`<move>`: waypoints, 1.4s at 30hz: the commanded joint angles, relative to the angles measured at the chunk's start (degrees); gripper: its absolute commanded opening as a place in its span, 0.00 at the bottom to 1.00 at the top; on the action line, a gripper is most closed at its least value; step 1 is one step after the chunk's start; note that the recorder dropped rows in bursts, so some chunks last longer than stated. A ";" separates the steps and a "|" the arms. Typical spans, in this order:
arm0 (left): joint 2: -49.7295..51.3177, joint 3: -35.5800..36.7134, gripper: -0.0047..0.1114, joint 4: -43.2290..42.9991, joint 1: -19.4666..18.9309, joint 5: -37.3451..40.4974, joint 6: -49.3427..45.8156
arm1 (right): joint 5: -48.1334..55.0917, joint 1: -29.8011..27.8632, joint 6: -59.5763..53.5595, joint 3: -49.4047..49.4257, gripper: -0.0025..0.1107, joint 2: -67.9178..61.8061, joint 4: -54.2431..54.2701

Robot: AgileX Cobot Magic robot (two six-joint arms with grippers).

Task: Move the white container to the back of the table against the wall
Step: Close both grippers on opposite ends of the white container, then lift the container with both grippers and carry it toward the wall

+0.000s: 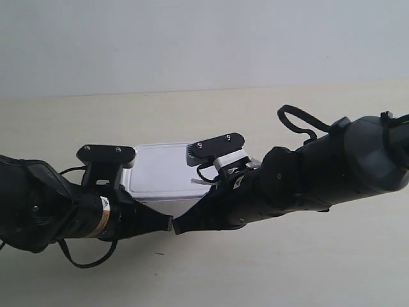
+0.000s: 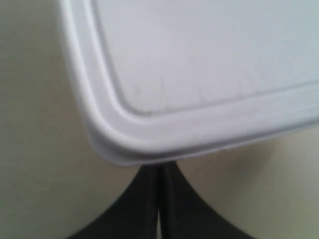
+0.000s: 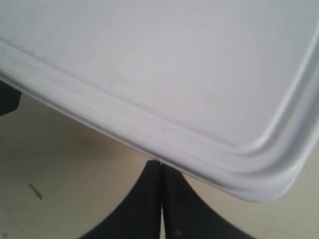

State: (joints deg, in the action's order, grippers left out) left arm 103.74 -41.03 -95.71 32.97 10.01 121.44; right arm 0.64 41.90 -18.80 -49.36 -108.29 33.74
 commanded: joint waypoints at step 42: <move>3.99 -7.60 0.04 -2.68 -8.94 -8.45 0.19 | 3.85 -5.92 -2.17 -11.07 0.02 -6.47 -1.52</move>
State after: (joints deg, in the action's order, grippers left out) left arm 107.75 -48.32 -98.66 23.99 0.49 121.44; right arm 5.96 36.19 -20.32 -60.01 -114.80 32.85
